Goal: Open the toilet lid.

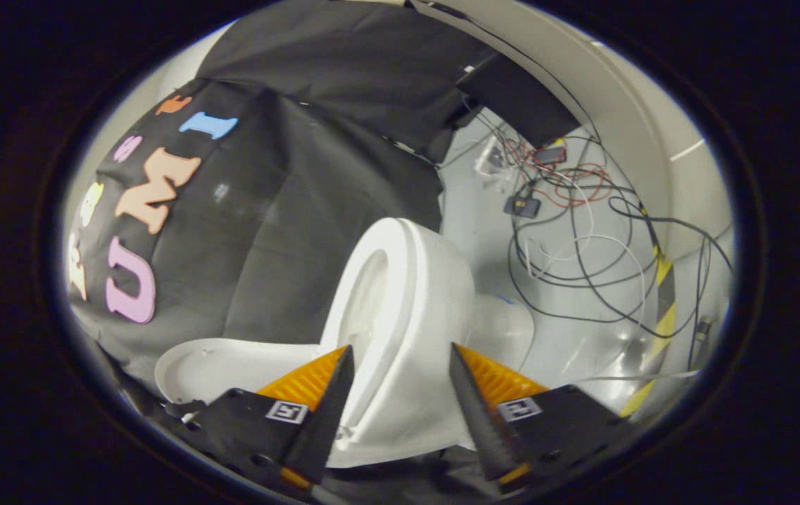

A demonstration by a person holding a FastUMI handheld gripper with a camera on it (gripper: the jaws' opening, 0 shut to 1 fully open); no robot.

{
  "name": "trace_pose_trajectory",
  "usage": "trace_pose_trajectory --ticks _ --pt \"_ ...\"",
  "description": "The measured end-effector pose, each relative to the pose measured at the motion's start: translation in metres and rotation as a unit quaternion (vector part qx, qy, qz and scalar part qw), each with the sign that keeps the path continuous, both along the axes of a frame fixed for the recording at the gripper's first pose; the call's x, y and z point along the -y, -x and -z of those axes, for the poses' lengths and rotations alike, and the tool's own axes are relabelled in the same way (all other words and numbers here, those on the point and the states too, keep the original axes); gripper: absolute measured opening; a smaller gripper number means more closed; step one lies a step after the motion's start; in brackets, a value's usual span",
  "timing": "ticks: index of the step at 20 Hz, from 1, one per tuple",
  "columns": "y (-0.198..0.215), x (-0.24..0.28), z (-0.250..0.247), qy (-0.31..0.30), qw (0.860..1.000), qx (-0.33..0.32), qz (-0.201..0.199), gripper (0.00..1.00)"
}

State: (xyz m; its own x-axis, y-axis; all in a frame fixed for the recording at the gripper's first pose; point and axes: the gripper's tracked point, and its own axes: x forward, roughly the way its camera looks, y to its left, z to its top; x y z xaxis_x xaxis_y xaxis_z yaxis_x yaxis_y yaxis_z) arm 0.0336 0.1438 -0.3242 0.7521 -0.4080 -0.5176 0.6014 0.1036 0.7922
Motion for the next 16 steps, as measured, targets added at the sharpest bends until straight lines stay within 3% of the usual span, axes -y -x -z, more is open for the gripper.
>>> trace_pose_trajectory --ticks 4,6,11,16 --pt "-0.002 -0.007 0.004 -0.032 0.999 0.007 0.008 0.56" --pt "-0.010 -0.003 -0.002 -0.034 0.999 0.032 0.011 0.14" --pt "-0.008 0.006 -0.019 0.025 1.000 0.016 -0.011 0.13" --pt "-0.022 0.017 -0.078 0.111 0.992 0.032 -0.042 0.13"
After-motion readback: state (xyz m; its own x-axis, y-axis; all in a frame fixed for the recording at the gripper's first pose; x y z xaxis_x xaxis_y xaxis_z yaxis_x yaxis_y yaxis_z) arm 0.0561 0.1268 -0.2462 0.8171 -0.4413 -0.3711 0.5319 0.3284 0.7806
